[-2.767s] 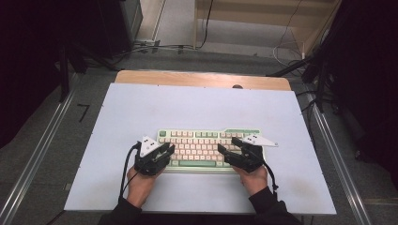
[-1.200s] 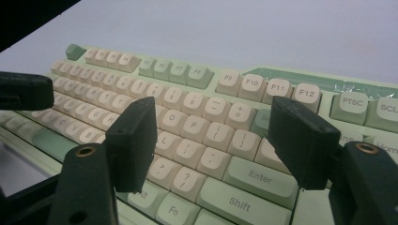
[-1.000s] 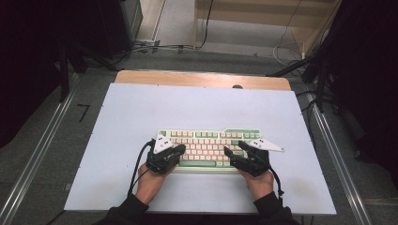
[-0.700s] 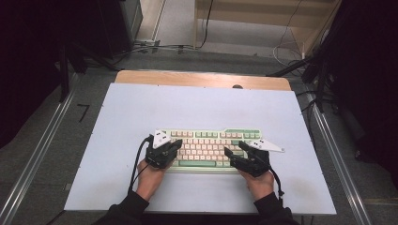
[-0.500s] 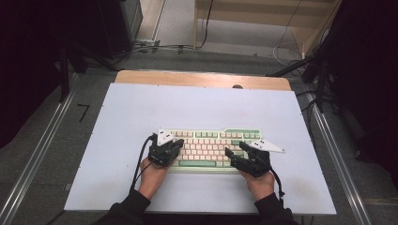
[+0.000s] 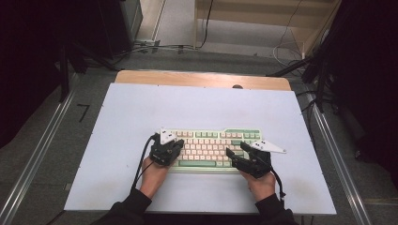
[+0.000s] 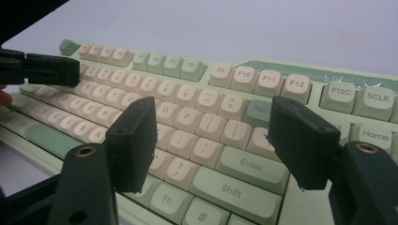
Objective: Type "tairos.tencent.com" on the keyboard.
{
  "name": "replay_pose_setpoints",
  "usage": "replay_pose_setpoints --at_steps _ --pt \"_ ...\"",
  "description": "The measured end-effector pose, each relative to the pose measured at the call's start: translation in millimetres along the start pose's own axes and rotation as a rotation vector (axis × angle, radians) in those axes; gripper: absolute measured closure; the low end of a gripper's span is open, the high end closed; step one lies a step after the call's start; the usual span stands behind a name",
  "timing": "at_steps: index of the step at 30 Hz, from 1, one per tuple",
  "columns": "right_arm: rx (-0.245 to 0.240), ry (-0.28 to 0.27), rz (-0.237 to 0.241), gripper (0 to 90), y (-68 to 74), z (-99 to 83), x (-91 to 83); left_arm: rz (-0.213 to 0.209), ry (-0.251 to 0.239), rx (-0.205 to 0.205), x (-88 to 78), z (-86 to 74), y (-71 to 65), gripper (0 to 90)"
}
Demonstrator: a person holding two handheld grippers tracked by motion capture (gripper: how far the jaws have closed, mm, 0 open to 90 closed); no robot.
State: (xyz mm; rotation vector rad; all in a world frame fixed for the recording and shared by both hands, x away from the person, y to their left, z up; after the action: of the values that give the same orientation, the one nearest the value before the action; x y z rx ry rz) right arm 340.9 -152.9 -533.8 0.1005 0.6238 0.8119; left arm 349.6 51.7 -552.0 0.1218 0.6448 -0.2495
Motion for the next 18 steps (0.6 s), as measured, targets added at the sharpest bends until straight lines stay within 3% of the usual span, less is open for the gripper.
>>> replay_pose_setpoints --at_steps 6,9,15,18 --pt "-0.002 0.001 0.000 31.7 0.1 -0.1 0.4 -0.011 0.011 0.002 0.4 -1.5 -0.4 90.0" --pt "-0.001 -0.002 0.000 32.3 0.0 0.3 -0.1 -0.022 -0.026 -0.016 -4.8 3.8 -0.7 89.3" --pt "-0.004 -0.009 -0.010 37.2 -1.4 1.2 -1.2 -0.021 -0.104 -0.025 -16.4 12.3 0.9 57.0" --pt "-0.010 -0.013 -0.019 44.6 -1.4 1.5 -1.2 -0.020 -0.135 -0.047 -22.5 14.6 2.6 50.8"
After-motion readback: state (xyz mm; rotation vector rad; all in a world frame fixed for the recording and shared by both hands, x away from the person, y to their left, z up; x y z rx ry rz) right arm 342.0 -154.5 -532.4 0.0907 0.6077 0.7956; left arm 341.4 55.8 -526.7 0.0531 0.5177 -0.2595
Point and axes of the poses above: each handheld gripper's, and its own axes: x roughly forward along the jaws, z roughly out of its top, y roughly to its left, the point moved 10 cm from there along x, roughly forward along the jaws, and after that the axes turned 14 degrees about z, right-handed, at the moved point
